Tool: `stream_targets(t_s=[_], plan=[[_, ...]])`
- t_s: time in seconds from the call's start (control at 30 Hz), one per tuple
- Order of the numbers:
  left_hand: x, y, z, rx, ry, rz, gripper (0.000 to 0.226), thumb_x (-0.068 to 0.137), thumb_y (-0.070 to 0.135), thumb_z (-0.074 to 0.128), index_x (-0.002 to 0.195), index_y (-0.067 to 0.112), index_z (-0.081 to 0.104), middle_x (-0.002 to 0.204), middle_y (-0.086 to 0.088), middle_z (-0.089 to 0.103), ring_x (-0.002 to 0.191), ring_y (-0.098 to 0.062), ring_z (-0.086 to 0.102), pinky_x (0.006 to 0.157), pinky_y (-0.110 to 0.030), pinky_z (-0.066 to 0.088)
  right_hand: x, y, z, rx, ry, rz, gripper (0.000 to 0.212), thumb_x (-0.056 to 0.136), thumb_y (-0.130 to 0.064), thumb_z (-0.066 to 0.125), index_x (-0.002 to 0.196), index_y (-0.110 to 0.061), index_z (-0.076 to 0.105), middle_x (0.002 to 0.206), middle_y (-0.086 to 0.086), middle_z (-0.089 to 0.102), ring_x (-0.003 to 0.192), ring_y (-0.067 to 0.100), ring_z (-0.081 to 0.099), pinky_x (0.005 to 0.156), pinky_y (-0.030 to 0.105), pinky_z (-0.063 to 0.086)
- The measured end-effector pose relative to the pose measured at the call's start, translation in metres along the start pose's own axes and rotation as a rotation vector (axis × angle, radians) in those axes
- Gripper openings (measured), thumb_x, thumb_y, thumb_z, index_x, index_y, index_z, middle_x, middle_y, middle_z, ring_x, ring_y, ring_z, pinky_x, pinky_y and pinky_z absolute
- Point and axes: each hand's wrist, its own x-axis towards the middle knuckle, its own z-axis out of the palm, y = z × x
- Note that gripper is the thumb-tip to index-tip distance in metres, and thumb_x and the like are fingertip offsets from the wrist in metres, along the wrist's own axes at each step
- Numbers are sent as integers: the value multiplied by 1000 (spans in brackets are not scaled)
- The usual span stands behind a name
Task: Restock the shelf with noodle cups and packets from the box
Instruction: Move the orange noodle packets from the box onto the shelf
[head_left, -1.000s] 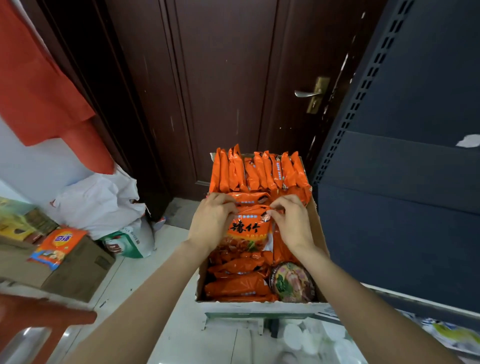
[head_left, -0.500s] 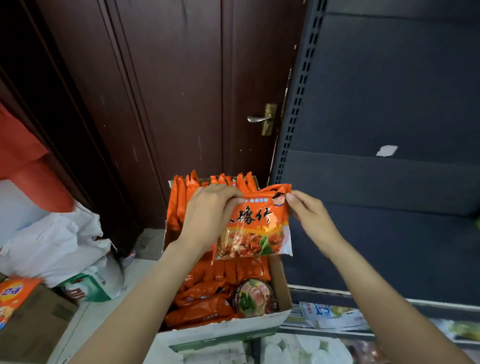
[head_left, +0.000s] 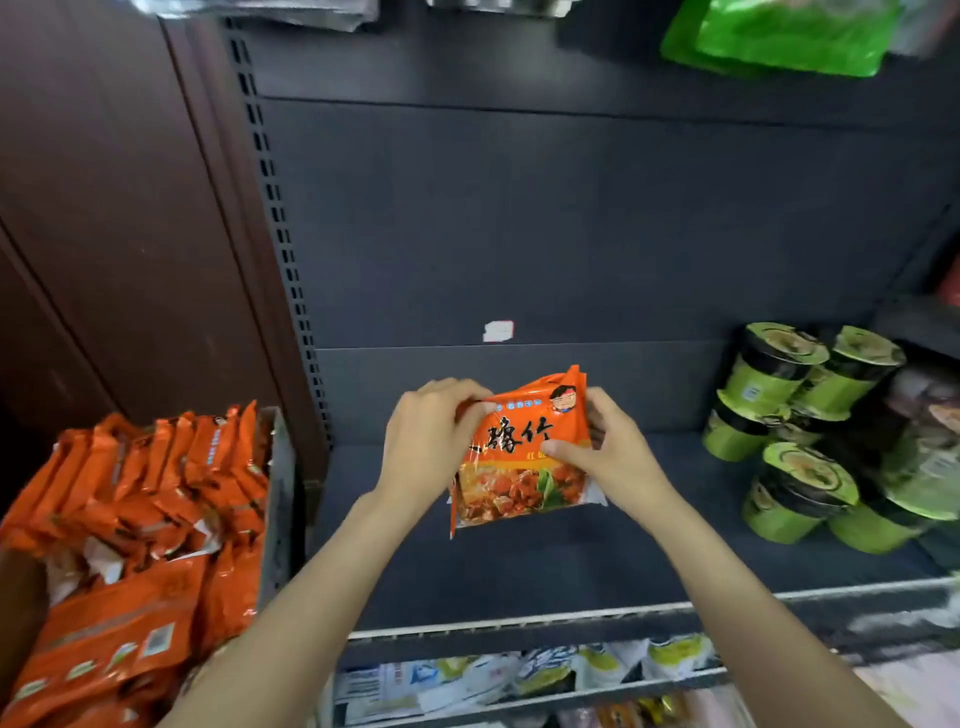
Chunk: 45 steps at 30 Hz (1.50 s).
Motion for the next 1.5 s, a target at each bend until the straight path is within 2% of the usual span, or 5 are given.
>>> stream_targets(t_s=[0.27, 0.43, 1.0, 1.17, 1.5], plan=[[48, 62, 134, -153, -359, 1, 35, 88, 12, 57, 121, 24, 56, 112, 1, 63, 101, -12, 59, 89, -34, 50, 26, 61, -127, -289, 136, -36, 47, 73, -16, 78, 99, -42, 49, 99, -12, 62, 97, 13, 62, 88, 44, 51], [90, 75, 201, -201, -449, -51, 36, 90, 27, 60, 125, 27, 53, 111, 2, 64, 102, -14, 58, 89, -31, 47, 69, 100, -168, -540, 153, -59, 45, 76, -18, 75, 114, -27, 52, 106, -8, 58, 104, 16, 55, 89, 42, 47], [144, 60, 350, -432, -461, -567, 23, 89, 24, 60, 106, 10, 54, 104, -6, 64, 101, -23, 61, 87, -35, 48, 175, 191, -216, -1005, 40, -185, 44, 78, -5, 68, 119, -17, 60, 115, 3, 59, 108, 26, 54, 98, 36, 37], [145, 67, 344, -453, -279, -529, 24, 89, 18, 62, 112, 17, 57, 102, 3, 65, 97, -10, 62, 83, -22, 48, 181, 194, -219, -970, -21, -150, 43, 86, -9, 60, 127, -19, 52, 120, 2, 56, 113, 23, 49, 97, 33, 36], [150, 83, 336, -233, -163, -435, 36, 83, 18, 66, 117, 21, 54, 107, -2, 63, 95, -16, 61, 84, -40, 53, 181, 191, -224, -904, 54, -193, 45, 85, -11, 65, 127, -15, 51, 126, 4, 49, 118, 22, 45, 98, 34, 41]])
